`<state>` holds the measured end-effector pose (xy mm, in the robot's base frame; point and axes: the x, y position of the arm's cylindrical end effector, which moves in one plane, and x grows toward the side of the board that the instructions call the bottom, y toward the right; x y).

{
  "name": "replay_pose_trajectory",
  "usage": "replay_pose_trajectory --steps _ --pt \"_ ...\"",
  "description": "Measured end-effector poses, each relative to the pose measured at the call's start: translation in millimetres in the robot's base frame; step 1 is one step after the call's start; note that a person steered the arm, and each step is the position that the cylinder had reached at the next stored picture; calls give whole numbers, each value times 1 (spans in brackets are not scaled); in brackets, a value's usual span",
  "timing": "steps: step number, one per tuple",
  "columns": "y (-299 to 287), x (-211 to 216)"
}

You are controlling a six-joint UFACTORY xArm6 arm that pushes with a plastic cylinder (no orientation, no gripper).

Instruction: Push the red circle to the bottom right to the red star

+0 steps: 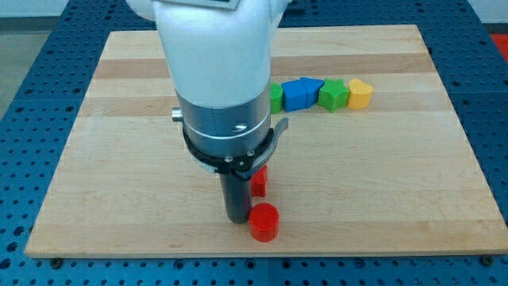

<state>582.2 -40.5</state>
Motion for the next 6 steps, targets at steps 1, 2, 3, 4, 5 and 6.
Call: replay_pose_trajectory --steps 1,2,3,4,5,6 --pt "-39 3" --pt "-36 31" --pt "-11 36" --pt "22 36" --pt "32 34" --pt "32 24"
